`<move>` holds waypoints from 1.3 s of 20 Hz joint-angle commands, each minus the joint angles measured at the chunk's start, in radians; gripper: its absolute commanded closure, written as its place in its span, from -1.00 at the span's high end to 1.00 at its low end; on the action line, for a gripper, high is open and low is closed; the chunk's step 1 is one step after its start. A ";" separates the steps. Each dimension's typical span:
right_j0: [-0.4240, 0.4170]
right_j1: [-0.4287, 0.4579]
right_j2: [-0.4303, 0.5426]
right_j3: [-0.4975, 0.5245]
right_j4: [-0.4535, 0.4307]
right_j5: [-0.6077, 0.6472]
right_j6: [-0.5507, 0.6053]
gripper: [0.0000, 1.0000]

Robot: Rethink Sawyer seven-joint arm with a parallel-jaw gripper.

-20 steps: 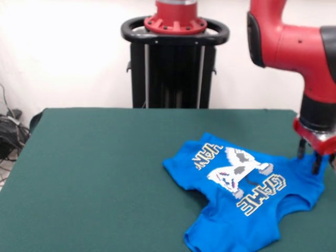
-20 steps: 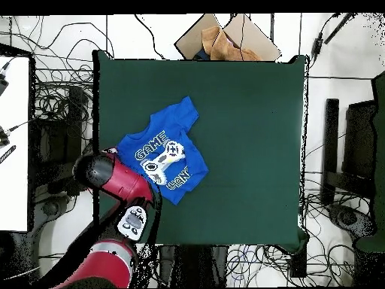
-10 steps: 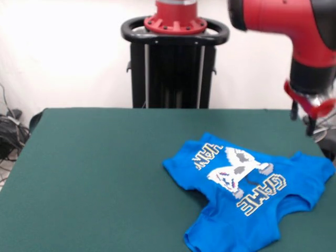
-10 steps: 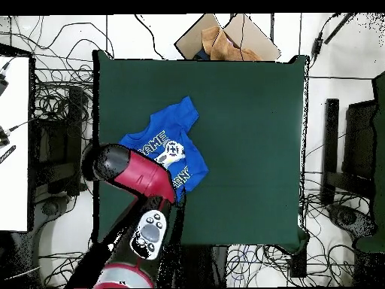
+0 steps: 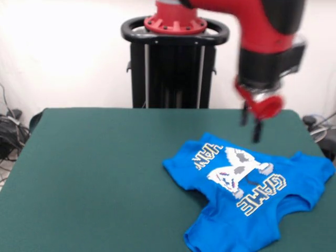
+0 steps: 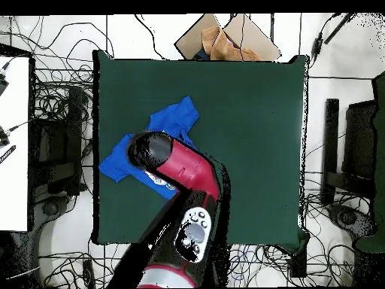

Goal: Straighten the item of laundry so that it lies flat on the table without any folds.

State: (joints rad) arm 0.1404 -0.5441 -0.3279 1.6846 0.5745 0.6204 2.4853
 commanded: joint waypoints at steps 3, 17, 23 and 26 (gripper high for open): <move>-0.139 0.223 0.058 -0.008 -0.124 -0.289 0.019 1.00; -0.228 0.317 0.171 -0.034 -0.207 -0.366 0.009 1.00; -0.267 0.179 0.133 0.005 -0.269 -0.216 -0.043 1.00; -0.314 0.116 0.141 0.016 -0.305 -0.148 -0.071 1.00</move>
State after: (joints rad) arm -0.1115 -0.3487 -0.2993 1.6784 0.3254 0.2992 2.4853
